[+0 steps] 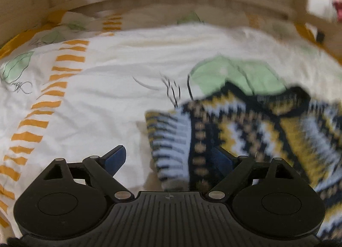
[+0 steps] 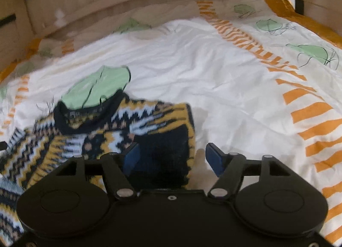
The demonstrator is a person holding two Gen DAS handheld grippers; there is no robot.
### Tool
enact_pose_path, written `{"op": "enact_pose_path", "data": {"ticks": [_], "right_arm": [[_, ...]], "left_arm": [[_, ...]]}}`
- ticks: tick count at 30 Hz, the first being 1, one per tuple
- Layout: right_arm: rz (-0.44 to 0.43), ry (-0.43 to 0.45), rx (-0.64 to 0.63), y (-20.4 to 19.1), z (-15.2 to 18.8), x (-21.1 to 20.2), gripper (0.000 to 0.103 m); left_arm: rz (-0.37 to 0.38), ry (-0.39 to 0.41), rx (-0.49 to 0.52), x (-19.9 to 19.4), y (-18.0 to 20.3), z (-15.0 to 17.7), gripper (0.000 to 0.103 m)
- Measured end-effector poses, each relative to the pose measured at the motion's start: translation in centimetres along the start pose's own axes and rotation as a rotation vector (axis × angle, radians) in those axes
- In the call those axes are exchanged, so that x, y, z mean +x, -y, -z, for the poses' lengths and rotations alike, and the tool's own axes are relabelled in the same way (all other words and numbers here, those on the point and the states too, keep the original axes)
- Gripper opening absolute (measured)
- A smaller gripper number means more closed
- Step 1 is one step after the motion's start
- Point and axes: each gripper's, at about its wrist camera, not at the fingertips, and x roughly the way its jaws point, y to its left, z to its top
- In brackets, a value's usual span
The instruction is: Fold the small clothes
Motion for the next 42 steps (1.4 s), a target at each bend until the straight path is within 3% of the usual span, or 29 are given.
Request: {"op": "enact_pose_path", "data": {"ticks": [2, 5, 13, 16, 23, 27, 33, 42], "right_arm": [[0.026, -0.041, -0.008, 0.0, 0.4, 0.8, 0.073], [0.038, -0.058, 0.029, 0.9, 0.6, 1.2, 0.082], [0.039, -0.064, 0.05, 1.7, 0.7, 1.2, 0.086], [0.023, -0.069, 0.074, 2.2, 0.8, 1.0, 0.088], [-0.01, -0.082, 0.168, 2.7, 2.1, -0.7, 0.089], [-0.031, -0.14, 0.171, 2.8, 2.7, -2.4, 0.089], [-0.13, -0.215, 0.249, 2.5, 4.3, -6.7, 0.089], [-0.255, -0.196, 0.07, -2.0, 7.1, -15.7, 0.089]], "left_arm": [[-0.026, -0.051, 0.014, 1.1, 0.0, 0.7, 0.096], [-0.001, -0.077, -0.071, 1.9, -1.5, 1.1, 0.102], [0.053, -0.109, -0.149, 2.2, -2.3, 1.5, 0.103], [0.1, -0.123, -0.221, 2.6, -3.3, 1.8, 0.103], [0.171, -0.095, -0.263, 1.8, -4.2, 2.6, 0.103], [0.193, -0.102, -0.294, -0.3, -4.4, 3.2, 0.102], [0.192, -0.208, -0.228, -4.6, -3.3, 5.0, 0.102], [0.228, -0.257, -0.167, -12.0, 0.4, 9.1, 0.102]]}}
